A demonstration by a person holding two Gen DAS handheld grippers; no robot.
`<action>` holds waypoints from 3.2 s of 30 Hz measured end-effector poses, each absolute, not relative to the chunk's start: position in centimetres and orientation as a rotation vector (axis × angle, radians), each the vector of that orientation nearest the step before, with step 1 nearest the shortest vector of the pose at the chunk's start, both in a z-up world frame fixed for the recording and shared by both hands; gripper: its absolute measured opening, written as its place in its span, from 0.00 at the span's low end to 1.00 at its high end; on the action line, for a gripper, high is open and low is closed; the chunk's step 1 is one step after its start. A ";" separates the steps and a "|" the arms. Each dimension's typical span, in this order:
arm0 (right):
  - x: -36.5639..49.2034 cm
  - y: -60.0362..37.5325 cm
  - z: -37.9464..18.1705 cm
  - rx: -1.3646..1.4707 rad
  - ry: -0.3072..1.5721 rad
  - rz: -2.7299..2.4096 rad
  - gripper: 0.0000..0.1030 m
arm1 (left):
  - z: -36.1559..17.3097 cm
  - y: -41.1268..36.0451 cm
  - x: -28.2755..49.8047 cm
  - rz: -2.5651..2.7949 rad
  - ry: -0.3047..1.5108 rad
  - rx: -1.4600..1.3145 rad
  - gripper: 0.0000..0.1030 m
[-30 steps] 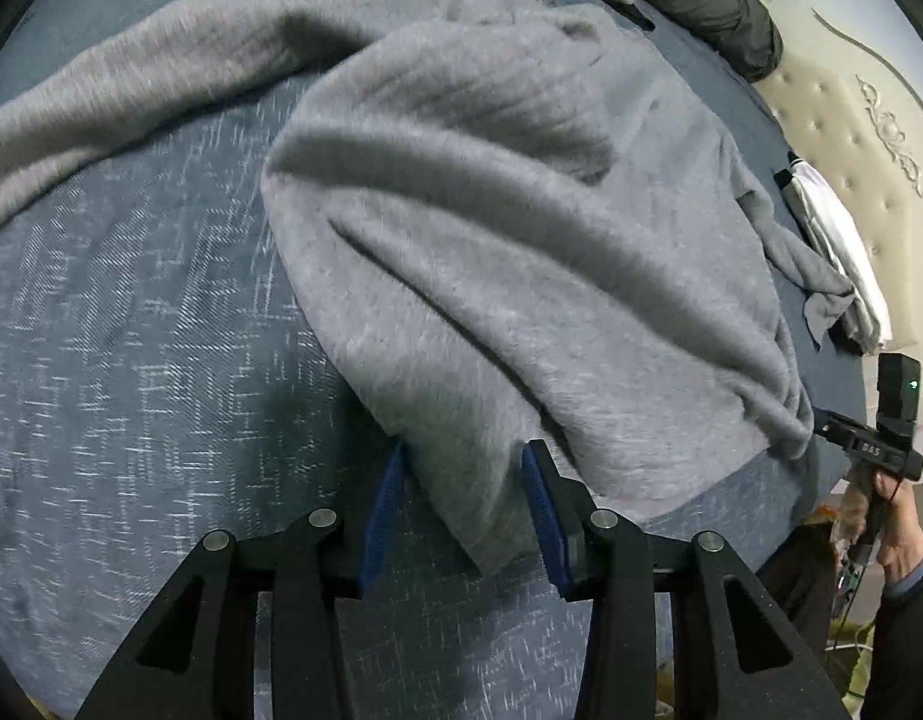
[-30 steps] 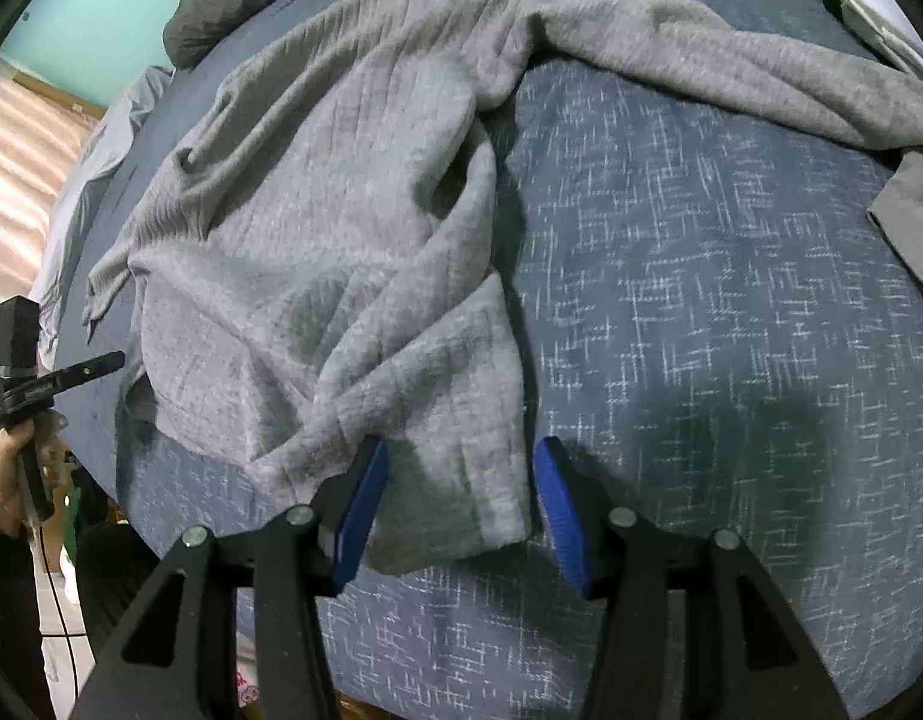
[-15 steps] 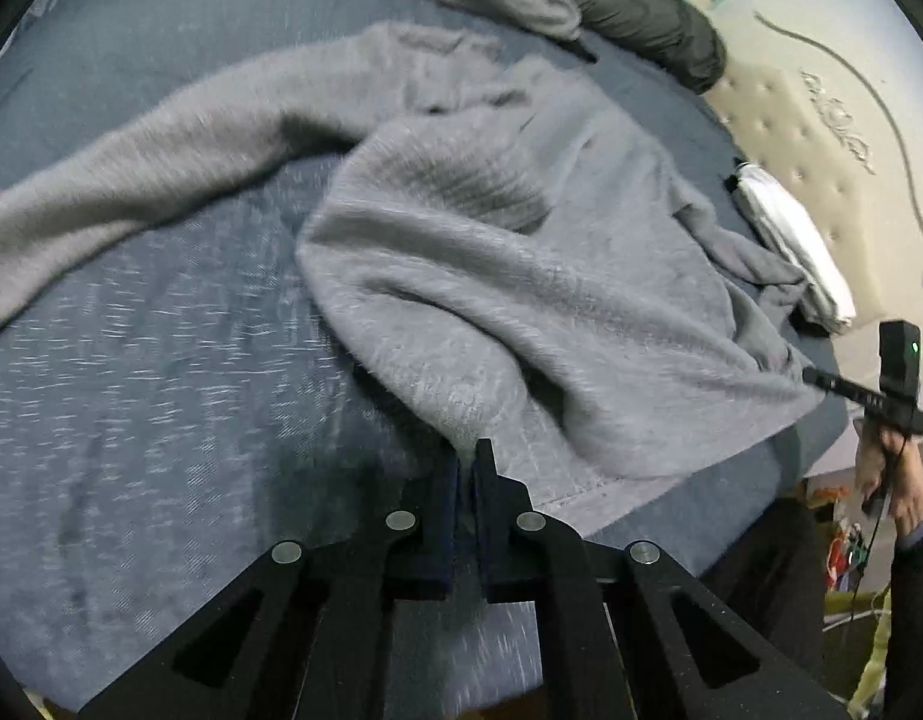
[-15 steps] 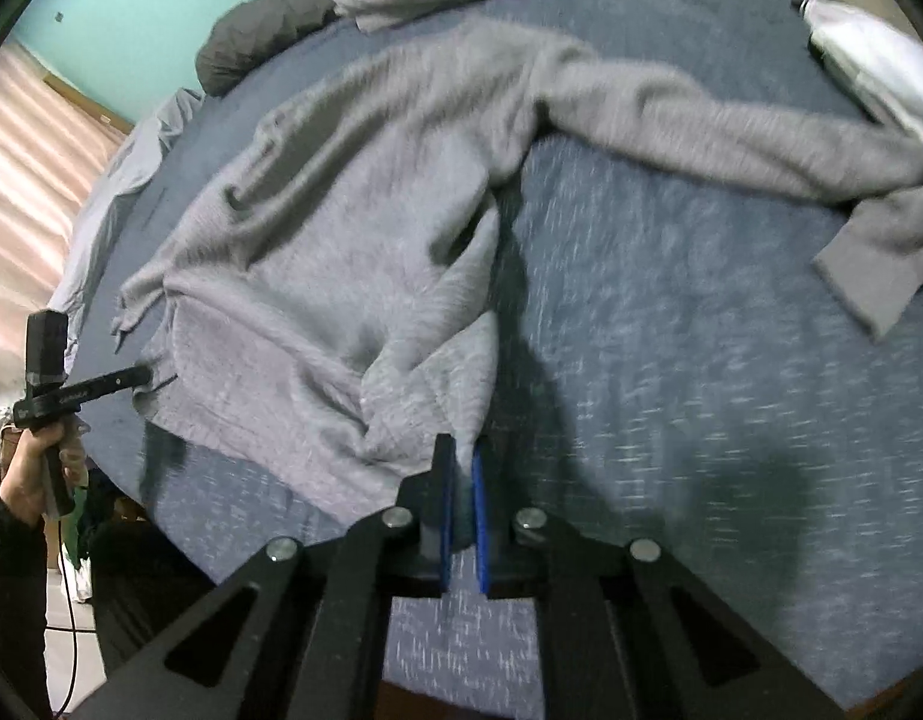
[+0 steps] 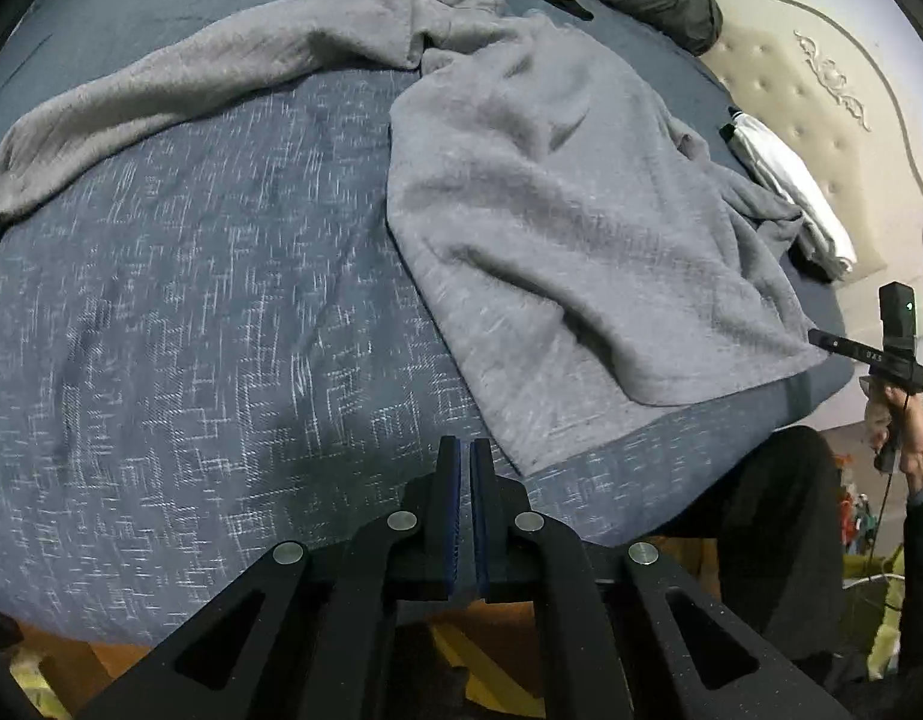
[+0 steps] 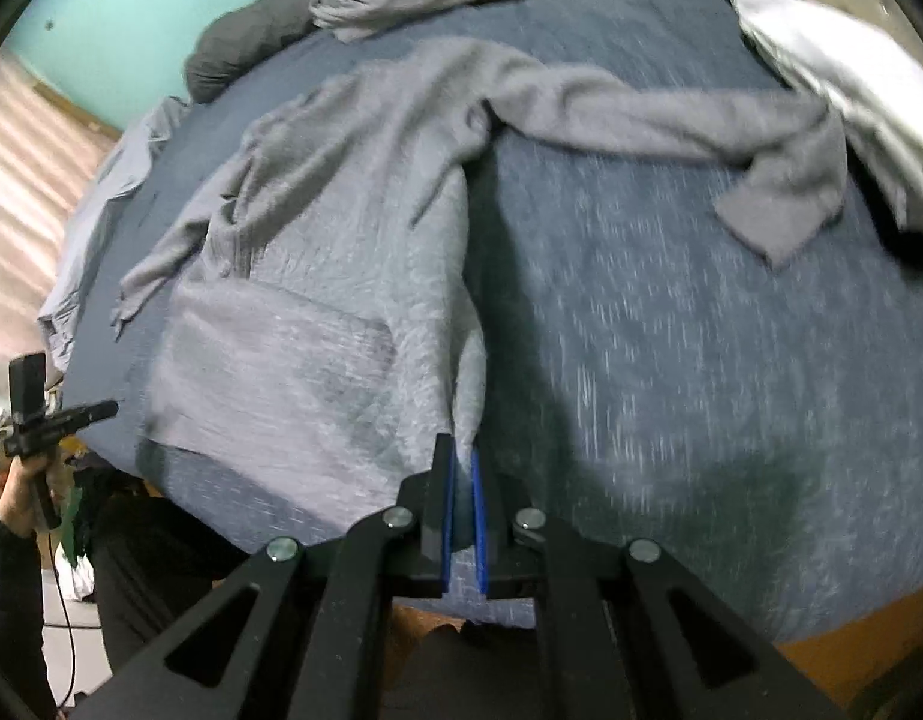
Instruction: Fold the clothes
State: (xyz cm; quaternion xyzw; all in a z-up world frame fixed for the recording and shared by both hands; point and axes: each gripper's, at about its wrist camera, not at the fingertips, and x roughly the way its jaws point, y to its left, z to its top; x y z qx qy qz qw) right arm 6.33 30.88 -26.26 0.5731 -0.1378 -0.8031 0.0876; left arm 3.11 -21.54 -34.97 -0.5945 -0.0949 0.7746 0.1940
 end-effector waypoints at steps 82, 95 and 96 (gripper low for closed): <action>4.0 28.5 -33.8 1.883 -0.262 -2.295 0.16 | -38.9 -22.1 0.5 2.251 -0.166 -1.719 0.08; 6.2 30.2 -30.4 1.803 -0.258 -2.360 0.02 | -36.1 -22.6 2.5 2.280 -0.080 -1.700 0.03; 6.1 30.1 -31.0 1.816 -0.268 -2.347 0.02 | -36.2 -22.5 2.2 2.272 -0.096 -1.711 0.03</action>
